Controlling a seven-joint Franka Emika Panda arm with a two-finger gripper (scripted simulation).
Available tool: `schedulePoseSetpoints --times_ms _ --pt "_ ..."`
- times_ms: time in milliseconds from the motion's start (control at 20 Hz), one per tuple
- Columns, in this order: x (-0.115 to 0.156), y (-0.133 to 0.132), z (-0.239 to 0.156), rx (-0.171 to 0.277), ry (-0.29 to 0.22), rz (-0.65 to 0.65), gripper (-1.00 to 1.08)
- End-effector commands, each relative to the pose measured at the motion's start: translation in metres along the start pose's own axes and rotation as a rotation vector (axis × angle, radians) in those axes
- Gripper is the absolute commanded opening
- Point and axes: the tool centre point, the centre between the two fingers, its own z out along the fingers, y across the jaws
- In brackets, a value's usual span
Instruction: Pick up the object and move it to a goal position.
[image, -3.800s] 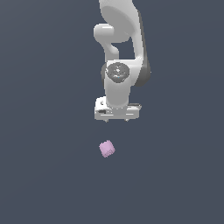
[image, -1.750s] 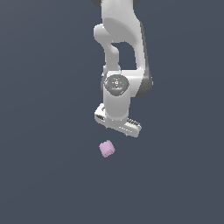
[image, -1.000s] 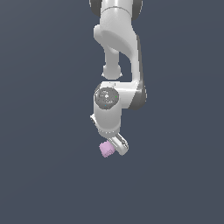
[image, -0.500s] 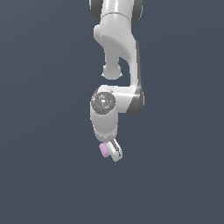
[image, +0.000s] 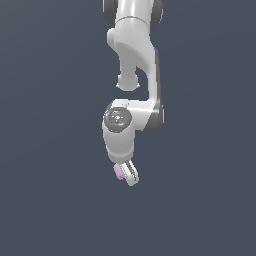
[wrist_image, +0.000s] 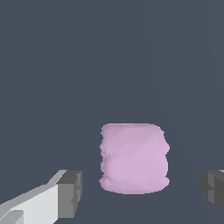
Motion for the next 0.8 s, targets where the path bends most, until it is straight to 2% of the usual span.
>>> schedulePoseSetpoints --times_ms 0,350,650,700,750 --pt "0.0 0.0 0.007 -0.001 0.0 0.001 1.0" --pt "0.0 0.002 0.043 -0.001 0.0 0.005 1.0" --pt "0.0 0.0 0.047 -0.001 0.0 0.005 1.0" --pt "0.0 0.0 0.047 -0.001 0.0 0.005 -1.0" --pt "0.0 0.0 0.047 -0.001 0.0 0.005 -1.0"
